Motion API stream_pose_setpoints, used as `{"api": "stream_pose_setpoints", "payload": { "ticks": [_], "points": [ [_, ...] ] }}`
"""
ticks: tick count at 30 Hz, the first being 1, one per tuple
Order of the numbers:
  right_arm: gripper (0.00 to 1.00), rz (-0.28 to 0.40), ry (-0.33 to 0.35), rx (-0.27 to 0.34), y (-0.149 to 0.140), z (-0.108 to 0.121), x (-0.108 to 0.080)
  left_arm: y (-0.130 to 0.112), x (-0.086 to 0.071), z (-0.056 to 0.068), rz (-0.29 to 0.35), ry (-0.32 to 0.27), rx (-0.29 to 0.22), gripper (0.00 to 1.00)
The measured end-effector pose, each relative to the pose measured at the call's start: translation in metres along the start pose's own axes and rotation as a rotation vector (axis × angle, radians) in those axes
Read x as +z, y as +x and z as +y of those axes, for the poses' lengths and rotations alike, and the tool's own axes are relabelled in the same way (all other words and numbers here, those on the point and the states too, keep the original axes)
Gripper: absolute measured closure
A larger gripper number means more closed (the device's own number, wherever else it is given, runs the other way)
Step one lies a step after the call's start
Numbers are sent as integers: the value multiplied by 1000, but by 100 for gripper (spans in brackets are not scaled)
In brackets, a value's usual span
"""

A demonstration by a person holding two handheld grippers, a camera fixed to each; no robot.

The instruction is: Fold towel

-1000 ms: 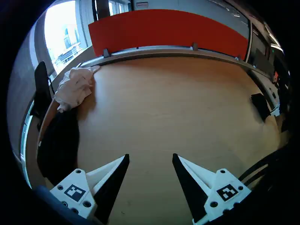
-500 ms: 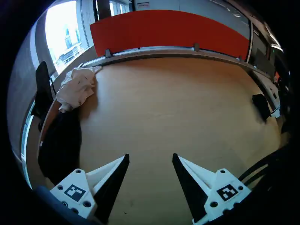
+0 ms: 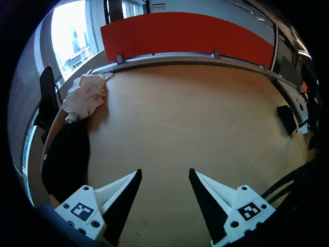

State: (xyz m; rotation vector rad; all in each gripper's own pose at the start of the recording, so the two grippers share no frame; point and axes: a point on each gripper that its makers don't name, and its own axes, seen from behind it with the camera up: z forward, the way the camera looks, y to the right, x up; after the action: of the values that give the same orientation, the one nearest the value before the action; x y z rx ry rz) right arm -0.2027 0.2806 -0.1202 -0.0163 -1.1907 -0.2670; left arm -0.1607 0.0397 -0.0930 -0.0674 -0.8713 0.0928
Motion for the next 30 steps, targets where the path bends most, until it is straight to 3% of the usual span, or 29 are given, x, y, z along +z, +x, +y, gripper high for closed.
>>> {"api": "stream_pose_setpoints", "payload": {
  "ticks": [6,12,30],
  "points": [
    [11,28,1,18,6,-3,-6,1,0,0,5,-6,-4,15],
    [2,69,10,43,16,-9,-12,4,0,0,13,-9,-9,16],
    [1,189,17,191,38,-24,-21,14,-2,0,33,-17,-37,16]
  ]
}}
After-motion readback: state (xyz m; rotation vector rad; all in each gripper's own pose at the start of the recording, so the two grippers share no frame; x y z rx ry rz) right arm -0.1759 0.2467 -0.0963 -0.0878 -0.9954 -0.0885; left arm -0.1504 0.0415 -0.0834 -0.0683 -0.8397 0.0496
